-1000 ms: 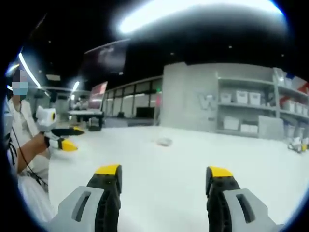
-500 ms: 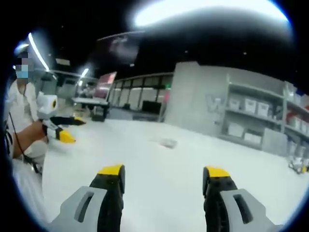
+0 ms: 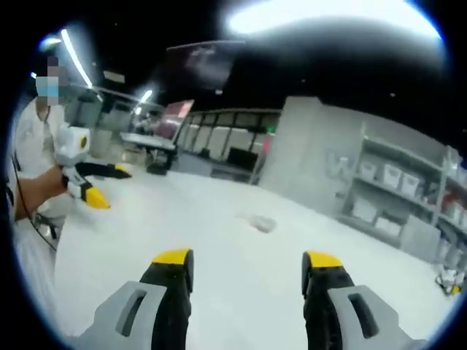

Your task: Open the resealable bag by pulling the two sides of the seal apart until the entire bag opening is separated and visibly accessible.

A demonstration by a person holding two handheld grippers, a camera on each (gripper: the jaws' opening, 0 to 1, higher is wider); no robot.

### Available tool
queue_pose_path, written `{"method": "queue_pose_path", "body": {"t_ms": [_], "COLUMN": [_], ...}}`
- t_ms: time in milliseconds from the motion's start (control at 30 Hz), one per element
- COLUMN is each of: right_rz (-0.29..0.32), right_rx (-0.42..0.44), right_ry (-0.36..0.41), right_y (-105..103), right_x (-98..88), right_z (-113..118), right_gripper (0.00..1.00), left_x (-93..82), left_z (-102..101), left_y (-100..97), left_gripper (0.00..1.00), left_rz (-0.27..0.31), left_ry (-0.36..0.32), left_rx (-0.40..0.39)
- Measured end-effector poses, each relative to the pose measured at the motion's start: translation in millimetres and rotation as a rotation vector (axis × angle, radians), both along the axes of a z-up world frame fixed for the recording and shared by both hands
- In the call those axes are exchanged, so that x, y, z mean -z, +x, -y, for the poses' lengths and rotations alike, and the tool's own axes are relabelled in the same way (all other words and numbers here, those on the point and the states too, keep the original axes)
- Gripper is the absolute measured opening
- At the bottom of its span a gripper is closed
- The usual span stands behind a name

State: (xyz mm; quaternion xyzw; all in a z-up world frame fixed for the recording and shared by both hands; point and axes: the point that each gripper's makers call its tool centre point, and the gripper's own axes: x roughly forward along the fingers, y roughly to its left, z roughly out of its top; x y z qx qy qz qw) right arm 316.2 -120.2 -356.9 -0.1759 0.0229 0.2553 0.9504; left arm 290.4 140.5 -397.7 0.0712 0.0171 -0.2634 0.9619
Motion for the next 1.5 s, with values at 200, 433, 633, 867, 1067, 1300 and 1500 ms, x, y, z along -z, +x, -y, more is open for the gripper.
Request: {"method": "queue_pose_path", "body": {"t_ms": [200,433,633,867,1067,1300,1500], "right_rz": [-0.015,-0.016,-0.017,-0.012,-0.025,-0.040,-0.049], "right_rx": [-0.013,-0.033,-0.061,-0.068,-0.075,-0.091,-0.101], "right_ry": [-0.040,-0.058,-0.093,-0.124,-0.161,-0.182,-0.195], "right_y": [8,21,28,40,53,65,75], "right_x": [4.7,0.1,0.5,-2.5,0.9,4.3,7.7], "right_z": [-3,-11,-22,-26,-31,-39,-43], "right_gripper": [0.58,0.56,0.55,0.54,0.53,0.52,0.51], "left_x": [3.0,0.7,3.2,2.8,1.5,1.4,2.7], "left_z": [0,3,2,-1,2,0,0], "left_y": [-0.4,-1.1,-2.3,-2.9,-2.7,-1.9,-1.0], "left_gripper": [0.83,0.83,0.83,0.83,0.83,0.83,0.83], "left_rz": [-0.007,0.000,-0.007,-0.006,-0.004,-0.004,-0.007], "left_ry": [0.003,0.006,0.012,0.014,0.014,0.016,0.019], "left_rx": [0.001,0.005,0.003,-0.004,0.000,-0.004,-0.004]}}
